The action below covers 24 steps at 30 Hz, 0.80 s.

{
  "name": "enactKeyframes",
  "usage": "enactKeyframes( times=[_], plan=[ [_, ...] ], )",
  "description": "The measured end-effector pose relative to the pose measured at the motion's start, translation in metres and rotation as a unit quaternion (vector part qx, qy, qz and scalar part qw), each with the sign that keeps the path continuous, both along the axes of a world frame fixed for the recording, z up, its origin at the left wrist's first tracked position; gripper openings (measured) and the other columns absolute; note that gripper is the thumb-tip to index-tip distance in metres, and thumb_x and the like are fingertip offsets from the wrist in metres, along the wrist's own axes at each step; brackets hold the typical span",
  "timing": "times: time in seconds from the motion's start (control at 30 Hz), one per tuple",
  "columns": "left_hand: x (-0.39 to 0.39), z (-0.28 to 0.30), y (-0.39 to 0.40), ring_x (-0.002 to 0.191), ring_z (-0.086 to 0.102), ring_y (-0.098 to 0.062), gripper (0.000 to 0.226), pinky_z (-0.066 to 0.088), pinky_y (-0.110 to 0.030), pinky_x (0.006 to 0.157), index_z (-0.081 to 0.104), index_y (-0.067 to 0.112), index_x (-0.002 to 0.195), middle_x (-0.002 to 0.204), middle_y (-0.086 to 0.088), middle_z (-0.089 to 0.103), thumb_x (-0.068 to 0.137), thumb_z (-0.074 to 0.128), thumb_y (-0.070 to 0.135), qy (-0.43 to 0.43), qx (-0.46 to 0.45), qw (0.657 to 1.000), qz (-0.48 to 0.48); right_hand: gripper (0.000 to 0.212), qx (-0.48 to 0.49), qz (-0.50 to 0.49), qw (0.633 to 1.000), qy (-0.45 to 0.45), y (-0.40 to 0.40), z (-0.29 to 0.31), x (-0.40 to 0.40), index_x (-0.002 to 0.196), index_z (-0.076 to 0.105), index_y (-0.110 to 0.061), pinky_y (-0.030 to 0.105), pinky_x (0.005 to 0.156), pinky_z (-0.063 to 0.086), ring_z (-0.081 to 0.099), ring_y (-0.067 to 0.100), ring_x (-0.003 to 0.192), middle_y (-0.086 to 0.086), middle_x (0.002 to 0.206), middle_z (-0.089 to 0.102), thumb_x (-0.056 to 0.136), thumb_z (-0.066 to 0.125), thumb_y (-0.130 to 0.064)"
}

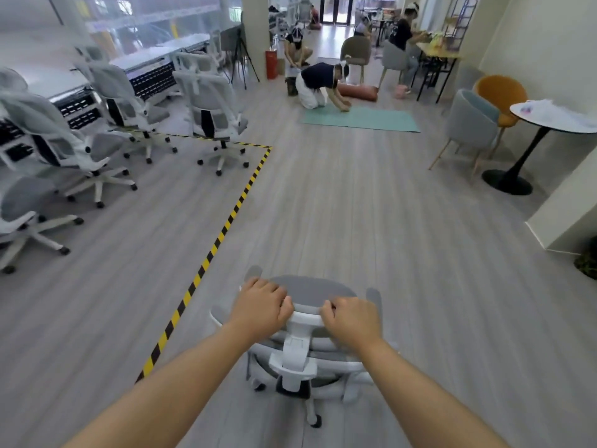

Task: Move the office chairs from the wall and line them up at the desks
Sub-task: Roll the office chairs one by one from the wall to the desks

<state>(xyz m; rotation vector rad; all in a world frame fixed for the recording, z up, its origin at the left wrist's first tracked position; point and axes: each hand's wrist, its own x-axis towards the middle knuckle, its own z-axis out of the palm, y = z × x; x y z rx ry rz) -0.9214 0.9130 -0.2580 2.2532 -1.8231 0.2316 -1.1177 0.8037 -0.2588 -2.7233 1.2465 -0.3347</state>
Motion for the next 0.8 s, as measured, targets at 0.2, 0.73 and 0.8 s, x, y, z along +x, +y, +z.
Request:
enactKeyframes(
  times=[0.2,0.73,0.8],
  plan=[
    [0.103,-0.004,0.056,0.071,0.057,-0.021,0.043,0.045,-0.041,0.089,0.066,0.016,0.075,0.075,0.001,0.067,0.095,0.033,0.033,0.007,-0.018,0.998,0.062,0.046,0.014,0.047,0.999,0.0,0.037,0.007,0.119,0.054,0.042,-0.017,0.029,0.044,0.021,0.042,0.019,0.047,-0.001,0.048,0.041,0.085,0.024,-0.045],
    [0.349,-0.007,0.068,0.082,0.058,-0.023,0.043,0.032,-0.05,0.113,0.066,0.016,0.077,0.078,-0.001,0.065,0.095,0.032,0.034,-0.027,-0.055,0.977,0.203,0.045,-0.004,0.173,0.985,-0.017,0.004,0.001,0.408,0.055,0.048,-0.019,0.025,0.044,0.025,0.038,0.014,0.047,-0.004,0.047,0.04,0.088,0.029,-0.043],
    [0.384,-0.008,0.056,0.079,0.058,-0.025,0.039,0.036,-0.048,0.108,0.066,0.016,0.075,0.077,-0.002,0.065,0.093,0.036,0.033,-0.028,-0.056,0.973,0.224,0.044,-0.007,0.187,0.982,-0.04,-0.01,0.001,0.448,0.052,0.044,-0.018,0.023,0.043,0.02,0.029,0.011,0.042,-0.004,0.044,0.035,0.087,0.032,-0.041]
  ],
)
